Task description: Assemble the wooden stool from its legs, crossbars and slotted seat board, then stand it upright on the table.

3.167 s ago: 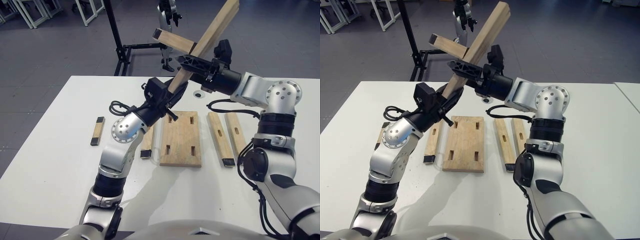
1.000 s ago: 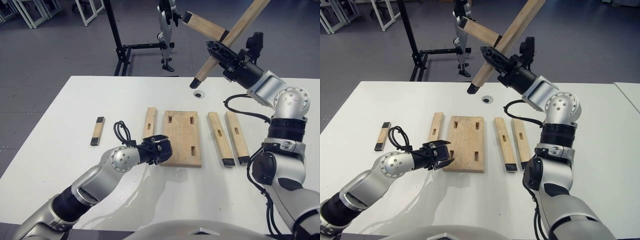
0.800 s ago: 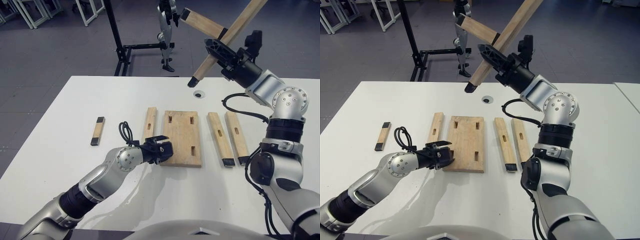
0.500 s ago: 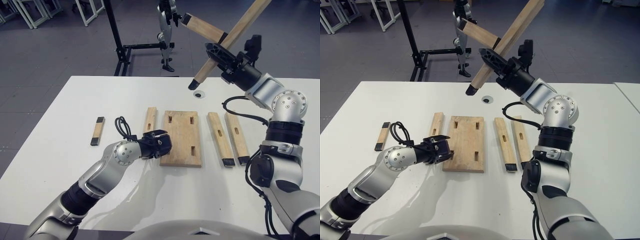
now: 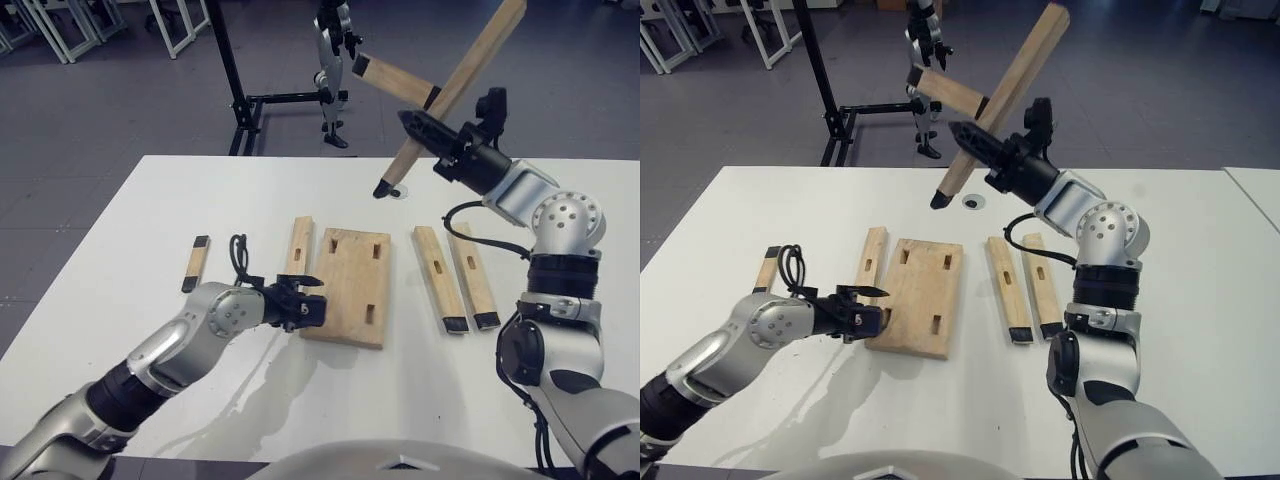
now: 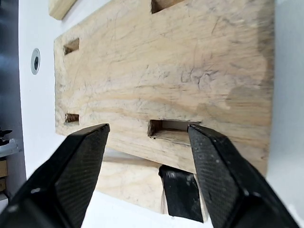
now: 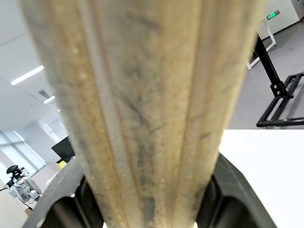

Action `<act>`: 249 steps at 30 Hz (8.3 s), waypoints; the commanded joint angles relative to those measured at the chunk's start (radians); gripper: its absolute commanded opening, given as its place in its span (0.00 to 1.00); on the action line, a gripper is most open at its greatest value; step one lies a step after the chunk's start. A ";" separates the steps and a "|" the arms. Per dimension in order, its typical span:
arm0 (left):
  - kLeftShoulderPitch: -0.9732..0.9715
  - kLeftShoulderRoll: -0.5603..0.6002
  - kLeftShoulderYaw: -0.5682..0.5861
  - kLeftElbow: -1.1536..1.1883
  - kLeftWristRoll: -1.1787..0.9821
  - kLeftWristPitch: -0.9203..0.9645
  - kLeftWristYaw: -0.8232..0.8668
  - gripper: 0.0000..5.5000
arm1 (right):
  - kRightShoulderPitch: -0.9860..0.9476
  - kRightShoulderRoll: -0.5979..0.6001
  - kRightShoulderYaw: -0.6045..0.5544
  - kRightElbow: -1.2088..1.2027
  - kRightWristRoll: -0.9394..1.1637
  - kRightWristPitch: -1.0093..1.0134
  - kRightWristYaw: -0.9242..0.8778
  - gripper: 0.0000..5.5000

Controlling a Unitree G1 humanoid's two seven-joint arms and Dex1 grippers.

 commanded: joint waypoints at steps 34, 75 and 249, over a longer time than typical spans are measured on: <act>-0.080 -0.042 0.070 0.531 0.106 -0.569 -0.029 0.56 | 0.012 0.075 0.405 0.875 -0.714 -0.983 0.383 0.37; 0.124 -0.151 0.112 0.179 0.089 -0.273 -0.021 0.56 | 0.210 -0.052 0.327 0.371 -0.530 -0.809 0.522 0.59; -0.523 -0.458 0.926 0.441 -1.485 1.052 -0.151 0.74 | 0.029 -0.057 0.089 -0.536 0.646 0.195 -0.462 0.37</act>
